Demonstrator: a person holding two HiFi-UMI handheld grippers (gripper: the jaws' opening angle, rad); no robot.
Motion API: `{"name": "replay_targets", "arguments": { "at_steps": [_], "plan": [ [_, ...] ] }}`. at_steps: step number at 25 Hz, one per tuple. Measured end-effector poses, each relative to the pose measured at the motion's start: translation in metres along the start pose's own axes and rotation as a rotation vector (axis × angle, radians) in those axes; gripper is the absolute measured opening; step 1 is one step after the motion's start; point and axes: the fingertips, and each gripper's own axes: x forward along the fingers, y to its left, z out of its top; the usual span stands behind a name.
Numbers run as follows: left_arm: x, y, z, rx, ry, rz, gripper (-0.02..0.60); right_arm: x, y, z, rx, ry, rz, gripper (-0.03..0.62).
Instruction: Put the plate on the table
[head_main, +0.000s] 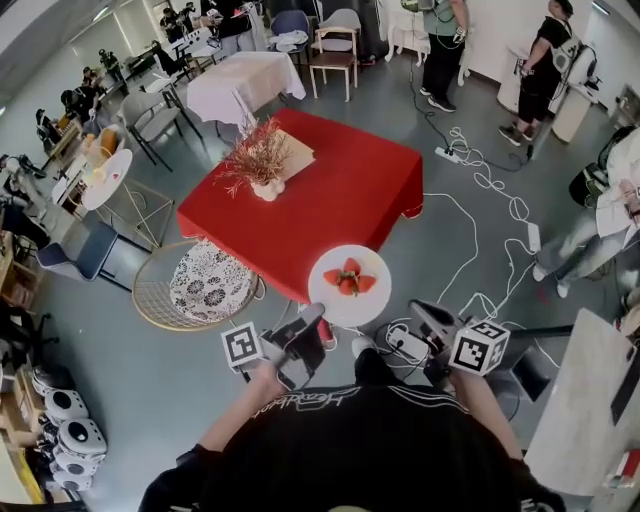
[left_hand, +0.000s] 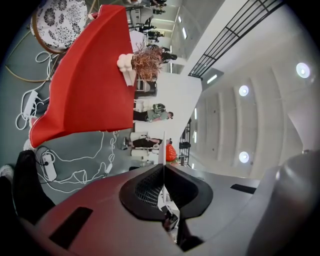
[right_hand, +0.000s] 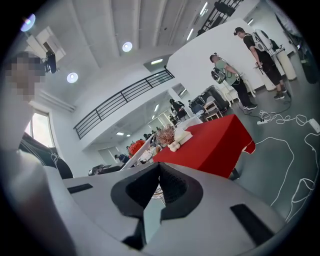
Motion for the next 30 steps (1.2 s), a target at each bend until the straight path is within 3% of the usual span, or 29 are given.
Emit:
{"name": "replay_targets", "arguments": {
  "at_steps": [17, 30],
  "plan": [
    [0.074, 0.039, 0.111, -0.038, -0.123, 0.074, 0.014, 0.106, -0.095, 0.062, 0.122, 0.094, 0.056, 0.008],
    [0.115, 0.053, 0.144, -0.037, -0.148, 0.048, 0.014, 0.143, -0.133, 0.063, 0.211, 0.137, 0.075, 0.008]
  ]
}}
